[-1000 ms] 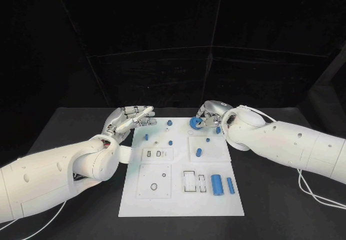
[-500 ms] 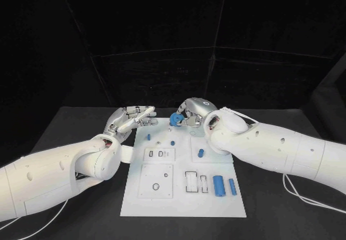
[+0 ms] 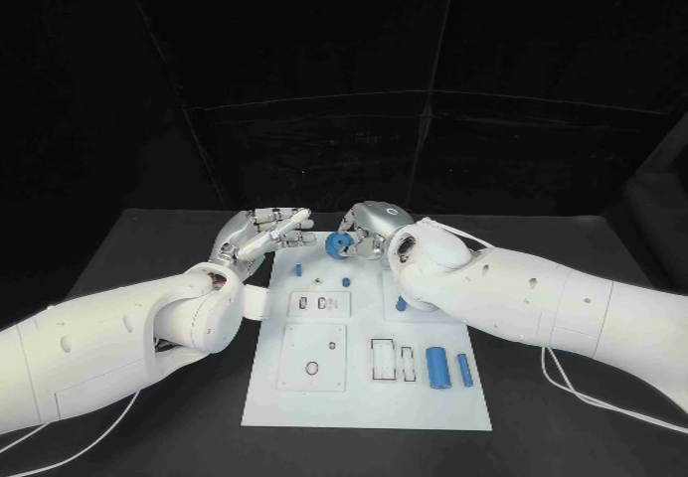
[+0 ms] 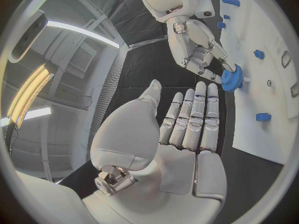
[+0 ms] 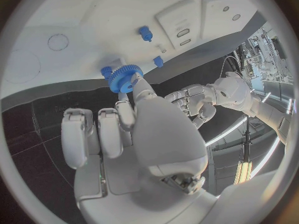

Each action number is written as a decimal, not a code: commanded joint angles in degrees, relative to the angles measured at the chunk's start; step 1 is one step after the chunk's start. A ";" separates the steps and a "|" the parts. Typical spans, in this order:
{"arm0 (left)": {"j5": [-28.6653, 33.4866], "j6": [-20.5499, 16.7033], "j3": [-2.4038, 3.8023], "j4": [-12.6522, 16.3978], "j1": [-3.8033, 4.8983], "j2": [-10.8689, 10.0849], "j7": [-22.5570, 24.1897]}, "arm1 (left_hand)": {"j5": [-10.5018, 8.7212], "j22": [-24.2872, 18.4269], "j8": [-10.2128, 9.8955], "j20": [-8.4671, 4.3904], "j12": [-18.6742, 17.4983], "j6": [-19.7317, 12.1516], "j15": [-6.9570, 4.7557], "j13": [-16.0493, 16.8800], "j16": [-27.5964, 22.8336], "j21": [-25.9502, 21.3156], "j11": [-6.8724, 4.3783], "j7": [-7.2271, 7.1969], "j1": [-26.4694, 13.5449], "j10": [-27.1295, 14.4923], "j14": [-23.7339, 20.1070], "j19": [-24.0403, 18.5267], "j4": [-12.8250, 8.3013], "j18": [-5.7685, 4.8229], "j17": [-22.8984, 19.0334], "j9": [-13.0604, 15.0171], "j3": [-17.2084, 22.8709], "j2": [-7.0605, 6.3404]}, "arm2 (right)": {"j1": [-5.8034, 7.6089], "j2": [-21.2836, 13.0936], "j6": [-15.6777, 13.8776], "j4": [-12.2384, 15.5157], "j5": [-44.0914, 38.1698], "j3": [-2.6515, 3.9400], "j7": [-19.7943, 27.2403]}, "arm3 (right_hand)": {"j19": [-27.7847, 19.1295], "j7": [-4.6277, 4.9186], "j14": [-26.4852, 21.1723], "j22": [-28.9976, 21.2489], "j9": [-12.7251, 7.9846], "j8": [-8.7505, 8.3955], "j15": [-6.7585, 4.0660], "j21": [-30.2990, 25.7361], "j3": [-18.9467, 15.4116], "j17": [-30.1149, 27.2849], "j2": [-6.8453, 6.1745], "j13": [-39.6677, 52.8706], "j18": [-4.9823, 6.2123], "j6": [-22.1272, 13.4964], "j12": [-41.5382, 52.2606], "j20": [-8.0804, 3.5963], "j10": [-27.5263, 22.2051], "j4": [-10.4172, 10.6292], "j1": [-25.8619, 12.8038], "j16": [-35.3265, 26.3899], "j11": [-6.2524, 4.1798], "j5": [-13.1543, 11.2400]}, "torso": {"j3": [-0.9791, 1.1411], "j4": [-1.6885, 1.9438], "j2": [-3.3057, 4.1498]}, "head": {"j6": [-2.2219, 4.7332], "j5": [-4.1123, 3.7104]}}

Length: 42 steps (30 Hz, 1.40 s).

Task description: Assemble the parts on the task board

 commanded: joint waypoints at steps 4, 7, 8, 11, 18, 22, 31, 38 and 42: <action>-0.28 0.86 0.06 -0.15 0.09 0.21 0.47 | 0.27 -0.06 -0.35 -0.02 -0.25 0.53 0.10 -0.05 -0.19 -0.25 0.06 1.52 0.49 0.03 0.39 0.31 -0.45 0.74 0.04 -0.02 0.01 0.25 | -0.06 0.83 4.03 -0.56 -0.86 -0.04 -0.80 | 2.20 -1.04 3.24 10.54 -0.09 -0.57 -0.30 0.34 0.55 -0.05 -0.09 -0.21 -0.62 2.54 -0.54 -0.37 1.74 0.09 -0.66 0.01 -1.28 0.19 | 0.08 -0.16 0.00 | 0.01 0.11; -0.28 0.92 0.06 -0.20 0.10 0.23 0.45 | 0.27 -0.06 -0.35 -0.02 -0.25 0.53 0.10 -0.05 -0.19 -0.25 0.06 1.52 0.49 0.03 0.39 0.31 -0.45 0.74 0.04 -0.02 0.01 0.25 | -0.11 1.01 4.62 -0.80 -1.00 -0.07 -1.27 | 2.19 -1.01 3.22 10.53 -0.12 -0.65 -0.29 0.33 0.61 -0.11 -0.17 -0.22 -0.62 2.48 -0.57 -0.36 1.71 0.13 -0.74 -0.02 -1.26 0.17 | 0.10 -0.17 -0.02 | -0.09 0.12; -0.28 0.93 0.06 -0.21 0.10 0.23 0.45 | 0.27 -0.06 -0.35 -0.02 -0.25 0.53 0.10 -0.05 -0.19 -0.25 0.06 1.52 0.49 0.03 0.39 0.31 -0.45 0.74 0.04 -0.02 0.01 0.25 | -0.11 1.05 4.77 -0.87 -1.02 -0.08 -1.36 | 2.19 -1.00 3.22 10.52 -0.13 -0.68 -0.29 0.33 0.64 -0.13 -0.19 -0.23 -0.62 2.46 -0.58 -0.35 1.70 0.14 -0.77 -0.04 -1.26 0.17 | 0.11 -0.18 -0.02 | -0.09 0.13; -0.28 0.91 0.06 -0.24 0.10 0.25 0.45 | 0.27 -0.06 -0.35 -0.02 -0.25 0.53 0.10 -0.05 -0.19 -0.25 0.06 1.52 0.49 0.03 0.39 0.31 -0.45 0.74 0.04 -0.02 0.01 0.25 | -0.13 1.16 5.35 -1.09 -1.08 -0.10 -1.58 | 2.17 -0.96 3.21 10.51 -0.16 -0.79 -0.26 0.32 0.72 -0.13 -0.33 -0.28 -0.61 2.37 -0.66 -0.34 1.64 0.20 -0.92 -0.04 -1.22 0.12 | 0.09 -0.14 0.00 | -0.11 0.09; -0.28 0.91 0.06 -0.27 0.10 0.33 0.44 | 0.27 -0.06 -0.35 -0.02 -0.25 0.53 0.10 -0.05 -0.19 -0.25 0.06 1.52 0.49 0.03 0.39 0.31 -0.45 0.74 0.04 -0.02 0.01 0.25 | -0.14 1.73 6.53 -1.92 -1.13 -0.15 -2.07 | 1.86 -0.42 3.14 10.12 -0.38 -1.97 0.10 0.14 1.19 -0.40 -1.24 -1.07 -0.52 1.03 -1.70 -0.07 0.86 0.73 -2.08 -0.23 -0.75 -1.78 | 0.10 -0.12 0.00 | -0.22 0.11; -0.28 0.92 0.06 -0.29 0.10 0.35 0.44 | 0.27 -0.08 -0.35 -0.02 -0.27 0.57 0.09 -0.05 -0.22 -0.27 0.05 1.51 0.54 0.06 0.41 0.33 -0.51 0.74 0.04 -0.01 0.01 0.28 | -0.14 2.02 6.90 -2.40 -1.14 -0.17 -2.50 | 1.19 0.22 3.04 9.30 -0.52 -3.45 0.60 -0.22 1.10 -0.66 -1.96 -2.61 -0.32 -1.40 -3.47 0.34 -0.42 1.32 -3.32 -0.43 -0.15 -3.99 | 0.11 -0.15 -0.01 | -0.30 0.21; -0.28 0.89 0.06 -0.34 0.10 0.39 0.27 | 0.27 -0.08 -0.35 -0.02 -0.27 0.57 0.09 -0.05 -0.22 -0.27 0.05 1.51 0.54 0.06 0.41 0.33 -0.51 0.74 0.04 -0.01 0.01 0.28 | -0.15 2.35 7.65 -2.89 -0.87 -0.20 -2.83 | 0.30 1.01 2.88 8.22 -0.44 -5.66 1.44 -0.75 -1.02 -1.07 -2.07 -5.18 -0.04 -6.34 -6.32 1.25 -2.56 5.49 -8.92 -0.79 0.75 -4.30 | 0.10 -0.14 -0.01 | -0.33 0.07; -0.28 0.84 0.06 -0.37 0.10 0.42 0.12 | 0.27 -0.10 -0.36 -0.03 -0.28 0.59 0.09 -0.05 -0.25 -0.28 0.05 1.52 0.55 0.08 0.42 0.34 -0.55 0.75 0.05 -0.01 0.01 0.30 | -0.14 2.22 9.23 -2.75 -0.38 -0.21 -2.77 | 0.18 1.00 2.89 8.06 -0.20 -5.31 1.54 -0.87 -3.16 -0.97 -1.93 -5.21 0.00 -6.08 -6.32 1.44 -2.68 8.46 -11.88 -0.82 0.82 -0.40 | 0.11 -0.19 -0.02 | -0.31 0.02; -0.28 0.83 0.06 -0.37 0.10 0.40 0.06 | 0.27 -0.10 -0.36 -0.03 -0.28 0.59 0.09 -0.05 -0.25 -0.28 0.05 1.52 0.55 0.08 0.42 0.34 -0.55 0.75 0.05 -0.01 0.01 0.30 | -0.14 1.84 8.74 -2.43 -0.03 -0.21 -2.64 | 0.25 0.94 2.92 8.15 -0.16 -5.23 1.51 -0.84 -3.28 -0.82 -1.80 -4.93 -0.02 -5.82 -6.02 1.42 -2.48 8.57 -11.80 -0.74 0.76 -0.10 | 0.18 -0.17 0.01 | -0.28 0.06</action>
